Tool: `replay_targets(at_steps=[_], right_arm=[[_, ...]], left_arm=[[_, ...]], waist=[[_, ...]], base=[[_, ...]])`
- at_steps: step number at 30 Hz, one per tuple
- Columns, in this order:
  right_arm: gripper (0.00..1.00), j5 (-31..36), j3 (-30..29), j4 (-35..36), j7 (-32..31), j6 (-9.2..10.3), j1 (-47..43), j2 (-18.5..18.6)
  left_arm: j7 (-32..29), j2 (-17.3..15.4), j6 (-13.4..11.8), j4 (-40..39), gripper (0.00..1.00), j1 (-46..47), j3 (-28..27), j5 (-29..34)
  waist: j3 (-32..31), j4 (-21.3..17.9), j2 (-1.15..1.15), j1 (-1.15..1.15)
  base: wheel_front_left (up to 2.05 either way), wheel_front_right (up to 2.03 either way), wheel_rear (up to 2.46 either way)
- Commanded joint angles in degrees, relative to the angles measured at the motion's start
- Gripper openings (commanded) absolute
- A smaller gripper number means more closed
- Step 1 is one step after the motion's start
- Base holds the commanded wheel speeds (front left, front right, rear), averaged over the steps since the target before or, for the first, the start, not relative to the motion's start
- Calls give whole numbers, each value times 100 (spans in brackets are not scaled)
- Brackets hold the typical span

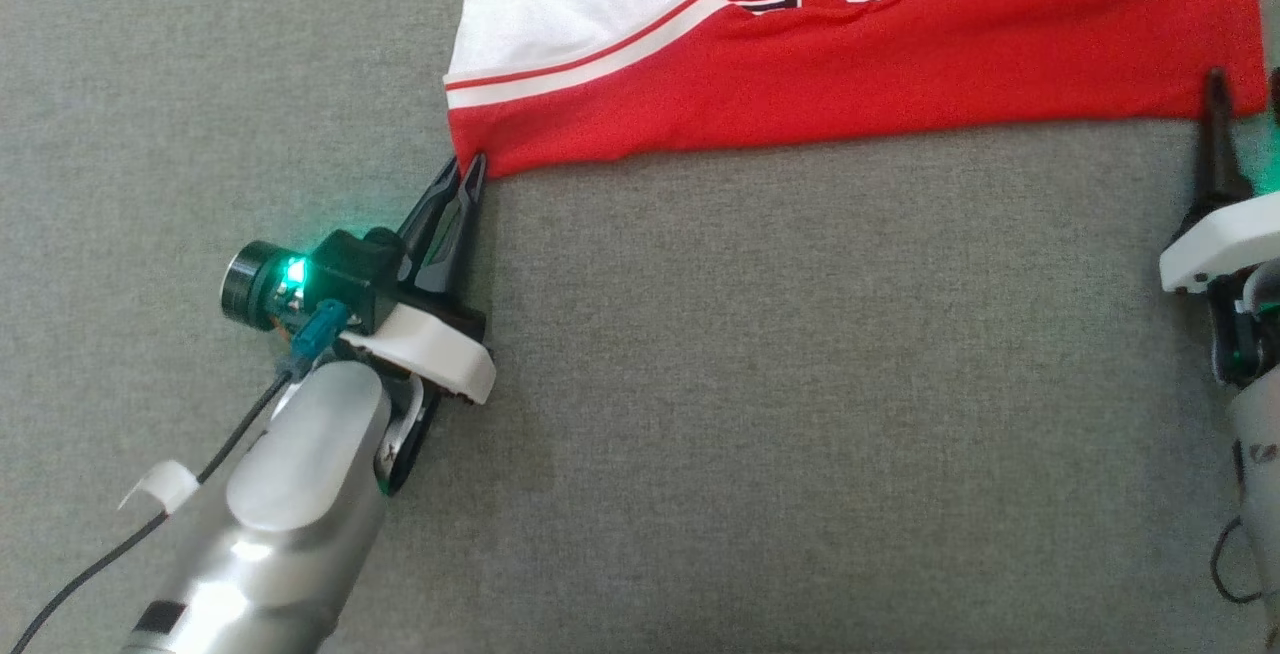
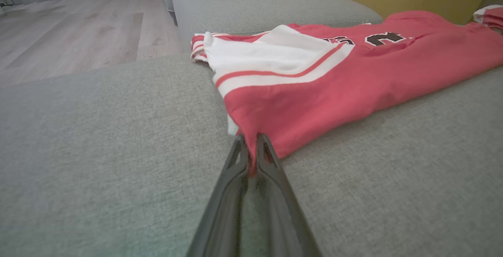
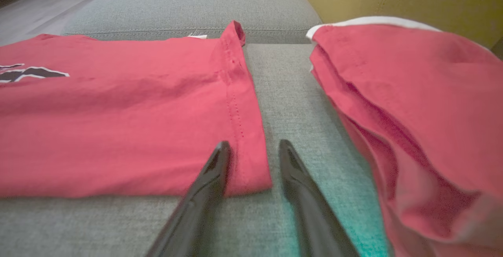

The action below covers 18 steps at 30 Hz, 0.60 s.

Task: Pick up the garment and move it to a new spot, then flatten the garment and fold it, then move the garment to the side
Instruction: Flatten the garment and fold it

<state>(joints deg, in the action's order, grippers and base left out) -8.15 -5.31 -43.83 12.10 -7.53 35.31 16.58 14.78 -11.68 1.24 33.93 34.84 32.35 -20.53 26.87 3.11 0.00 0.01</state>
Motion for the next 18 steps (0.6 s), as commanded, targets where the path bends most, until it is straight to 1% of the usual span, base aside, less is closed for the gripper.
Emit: replay_targets(at_steps=[1,5,9,12,18], right_arm=[[0,-61,150,28,-20,4,-35,54],[0,-384,376,-174,-9,4,-46,221],[0,-639,504,-191,56,4,-236,351],[0,-851,626,-79,99,4,-477,434],[0,-1213,808,321,127,4,-1179,690]], left_arm=[[15,-233,-65,-36,0,-61,-163,66],[19,-261,-108,-196,0,-175,-219,67],[20,-263,-144,-441,0,-441,-279,41],[20,-304,-191,-667,0,-729,-333,17],[21,-425,-371,-1162,0,-1437,-320,58]], waist=[[-10,12,0,-1],[-91,47,0,-1],[-256,92,0,-1],[-396,124,0,-1],[-601,160,0,-1]], base=[[0,0,0],[0,0,0],[0,0,0],[0,0,0],[0,0,0]])
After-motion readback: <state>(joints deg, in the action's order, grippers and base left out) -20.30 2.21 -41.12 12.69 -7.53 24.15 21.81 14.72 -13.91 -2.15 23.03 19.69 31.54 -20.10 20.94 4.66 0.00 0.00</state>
